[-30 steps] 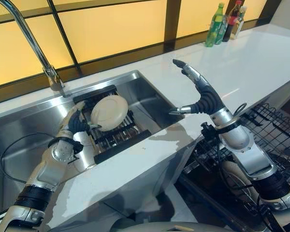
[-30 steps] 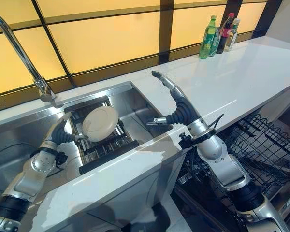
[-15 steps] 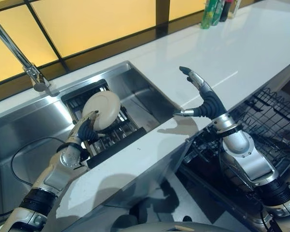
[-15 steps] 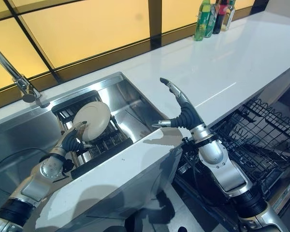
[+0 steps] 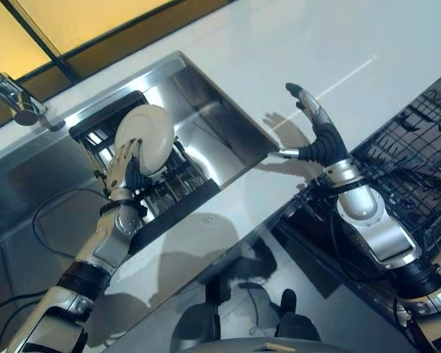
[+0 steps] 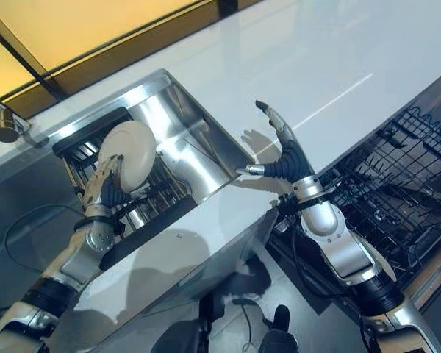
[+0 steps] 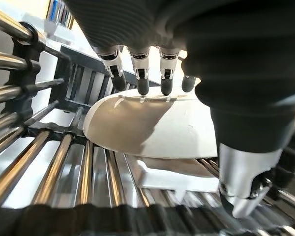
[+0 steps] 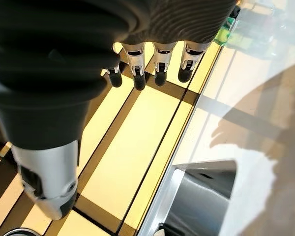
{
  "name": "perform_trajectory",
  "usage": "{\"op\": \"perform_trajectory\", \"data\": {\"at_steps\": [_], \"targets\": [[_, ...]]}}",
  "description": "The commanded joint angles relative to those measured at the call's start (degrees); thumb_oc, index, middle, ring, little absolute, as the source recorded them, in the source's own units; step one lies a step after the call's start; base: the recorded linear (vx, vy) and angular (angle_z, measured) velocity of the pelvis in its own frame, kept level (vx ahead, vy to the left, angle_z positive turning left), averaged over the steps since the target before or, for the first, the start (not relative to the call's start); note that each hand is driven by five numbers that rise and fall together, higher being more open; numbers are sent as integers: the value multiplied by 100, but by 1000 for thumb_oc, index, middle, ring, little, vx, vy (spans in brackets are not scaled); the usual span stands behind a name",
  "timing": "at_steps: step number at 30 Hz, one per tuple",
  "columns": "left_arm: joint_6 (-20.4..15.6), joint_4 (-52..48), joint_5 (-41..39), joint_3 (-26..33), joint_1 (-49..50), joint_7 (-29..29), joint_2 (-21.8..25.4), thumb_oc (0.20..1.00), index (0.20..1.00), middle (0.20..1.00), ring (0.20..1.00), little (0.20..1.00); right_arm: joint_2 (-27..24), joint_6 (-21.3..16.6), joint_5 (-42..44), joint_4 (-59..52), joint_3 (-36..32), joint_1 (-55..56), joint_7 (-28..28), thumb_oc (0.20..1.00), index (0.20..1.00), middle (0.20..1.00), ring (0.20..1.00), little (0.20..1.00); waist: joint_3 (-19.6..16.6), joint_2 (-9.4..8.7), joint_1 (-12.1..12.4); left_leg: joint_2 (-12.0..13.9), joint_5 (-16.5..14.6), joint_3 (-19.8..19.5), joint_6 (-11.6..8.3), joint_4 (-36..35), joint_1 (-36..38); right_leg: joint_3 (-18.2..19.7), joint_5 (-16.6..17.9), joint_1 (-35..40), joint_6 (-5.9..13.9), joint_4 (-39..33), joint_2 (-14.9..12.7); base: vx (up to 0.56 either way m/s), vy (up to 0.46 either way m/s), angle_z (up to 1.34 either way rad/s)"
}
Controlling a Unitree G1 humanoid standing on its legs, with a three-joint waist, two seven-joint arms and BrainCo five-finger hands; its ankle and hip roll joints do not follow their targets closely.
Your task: Pick up plates and place into dishwasher.
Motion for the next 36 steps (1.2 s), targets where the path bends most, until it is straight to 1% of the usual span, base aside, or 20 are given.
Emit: {"op": "perform_trajectory", "data": {"at_steps": [1, 7, 12, 14, 18, 22, 26, 29, 31, 36], "targets": [[18, 495, 417, -151, -109, 547, -203, 1000, 1000, 1000, 1000, 1000, -98, -272, -137, -415, 25, -294, -136, 1000, 1000, 1000, 1000, 1000, -27, -125, -206, 263, -221, 124, -199, 247, -205, 389, -69, -664, 296, 784, -434, -24, 6, -4], [-74, 663, 472, -257, -248, 767, -426, 1000, 1000, 1000, 1000, 1000, 24, -275, -257, -341, 2, -413, -153, 1000, 1000, 1000, 1000, 1000, 107, -96, -265, 226, -198, 138, -175, 240, -293, 451, -60, -833, 271, 860, -430, -37, 24, -5], [-70, 736, 458, -351, -372, 1024, -580, 1000, 1000, 1000, 1000, 1000, 123, -153, -389, -311, 43, -605, -193, 1000, 1000, 1000, 1000, 1000, 230, -96, -287, 199, -189, 145, -152, 252, -401, 504, -36, -997, 264, 922, -430, -46, 10, -1], [-196, 809, 385, -359, -403, 1228, -641, 1000, 1000, 1000, 1000, 1000, 164, -145, -429, -300, 51, -632, -223, 1000, 1000, 1000, 1000, 1000, 271, -116, -296, 191, -187, 147, -143, 251, -420, 514, -25, -1035, 258, 939, -423, -15, -4, 0], [-637, 908, 331, -429, -486, 1648, -870, 1000, 1000, 1000, 1000, 1000, 285, -161, -536, -273, 69, -649, -273, 1000, 1000, 1000, 1000, 1000, 344, -172, -314, 180, -194, 134, -124, 277, -488, 543, -10, -1135, 256, 991, -412, -8, -2, -1], [-959, 1020, 334, -706, -751, 1674, -1172, 1000, 1000, 1000, 1000, 1000, 434, -152, -657, -176, 154, -809, -375, 1000, 1000, 1000, 1000, 1000, 466, -241, -343, 197, -187, 139, -95, 337, -623, 594, 14, -1312, 249, 1090, -377, -49, -24, -4], [-1099, 1135, 295, -973, -1005, 1624, -1398, 1000, 1000, 1000, 1000, 1000, 583, -82, -798, -93, 292, -1013, -528, 1000, 1000, 1000, 1000, 1000, 625, -326, -348, 211, -181, 157, -60, 362, -717, 644, 42, -1435, 257, 1136, -316, -56, -49, -2], [-1151, 1212, 325, -1101, -1136, 1573, -1481, 1000, 1000, 1000, 1000, 1000, 643, -67, -822, -68, 339, -1104, -590, 1000, 1000, 1000, 1000, 1000, 717, -369, -367, 227, -171, 181, -36, 354, -758, 678, 58, -1519, 266, 1171, -266, -40, -34, -4], [-1102, 1227, 313, -1203, -1222, 1573, -1532, 1000, 1000, 1000, 1000, 1000, 660, -83, -802, -62, 373, -1139, -637, 1000, 1000, 1000, 1000, 1000, 770, -409, -376, 237, -171, 205, -22, 357, -775, 697, 65, -1563, 272, 1199, -246, -14, -29, -6], [-1127, 1276, 262, -1316, -1325, 1732, -1680, 1000, 1000, 1000, 1000, 1000, 698, -117, -756, -25, 409, -1170, -706, 1000, 1000, 1000, 1000, 1000, 863, -463, -380, 230, -179, 236, 14, 408, -830, 719, 71, -1628, 258, 1267, -209, -3, -9, -3]]}}
